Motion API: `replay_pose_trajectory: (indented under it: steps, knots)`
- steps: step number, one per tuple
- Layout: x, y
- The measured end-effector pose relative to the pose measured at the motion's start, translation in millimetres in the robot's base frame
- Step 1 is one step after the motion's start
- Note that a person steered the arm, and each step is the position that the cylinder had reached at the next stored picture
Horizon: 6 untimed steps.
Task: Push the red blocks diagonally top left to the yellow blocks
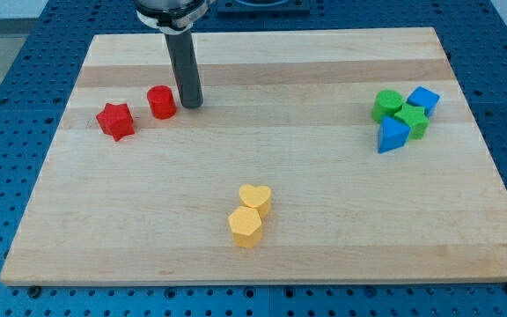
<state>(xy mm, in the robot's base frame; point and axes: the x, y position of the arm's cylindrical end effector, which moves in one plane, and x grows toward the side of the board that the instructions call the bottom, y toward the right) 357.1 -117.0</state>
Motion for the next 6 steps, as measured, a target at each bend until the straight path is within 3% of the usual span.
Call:
replay_pose_trajectory:
  steps: [2, 4, 6]
  knots:
    - [0.0, -53.1]
    - [0.0, -56.0]
    - [-5.0, 8.5]
